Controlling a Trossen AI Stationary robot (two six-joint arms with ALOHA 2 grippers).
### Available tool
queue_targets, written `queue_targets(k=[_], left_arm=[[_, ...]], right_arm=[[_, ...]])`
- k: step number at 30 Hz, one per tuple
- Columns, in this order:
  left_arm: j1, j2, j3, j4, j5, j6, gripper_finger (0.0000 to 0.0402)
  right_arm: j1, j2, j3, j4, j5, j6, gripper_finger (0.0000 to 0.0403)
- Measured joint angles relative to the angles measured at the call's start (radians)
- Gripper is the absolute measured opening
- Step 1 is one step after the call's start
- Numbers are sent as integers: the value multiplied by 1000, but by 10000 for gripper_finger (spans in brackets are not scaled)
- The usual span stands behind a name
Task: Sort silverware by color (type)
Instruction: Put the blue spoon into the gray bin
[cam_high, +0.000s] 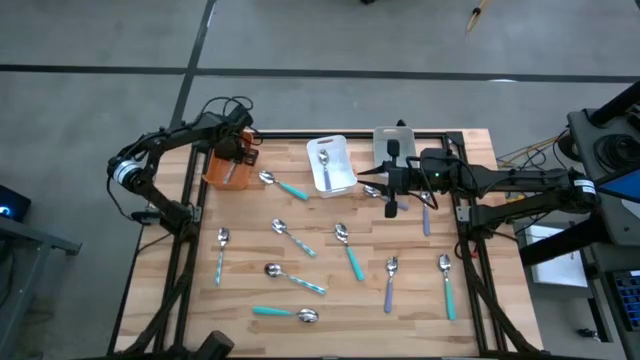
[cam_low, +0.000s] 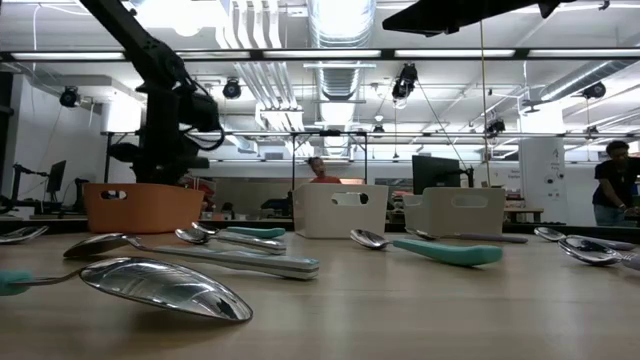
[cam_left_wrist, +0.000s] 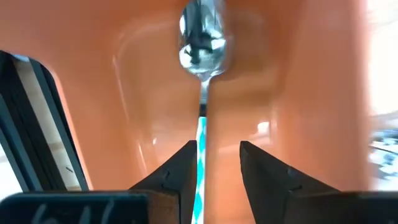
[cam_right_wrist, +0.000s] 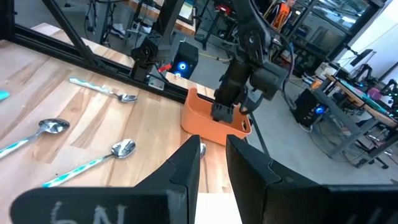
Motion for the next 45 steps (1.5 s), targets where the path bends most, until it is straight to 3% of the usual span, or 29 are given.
queue_targets(k=[6,11,13,15,18,25,39,45], left_arm=[[-73,-121,0,1,1,-33,103],[-308,-253,-5,64,18,-83,103],[-435,-306,-16,142,-36,-52,103],[-556,-350,-38,225,-160,11,103],[-652,-398,-70,335,-248,102,103],[-736,-462,-79,381,-145,121,103],[-746,-471,-83,380,-155,215,103],[-759,-471,-94,301,-145,159,103]], right_arm=[[0,0,0,0,0,17,68],[0,-1,0,-36,-1,166,68],[0,-1,0,-109,-1,261,68],[0,0,0,-173,-1,365,68],[0,-5,0,-187,0,552,68],[50,-12,0,-185,-38,898,68],[69,25,0,-227,-27,1176,68],[85,24,0,-393,-39,1344,68]])
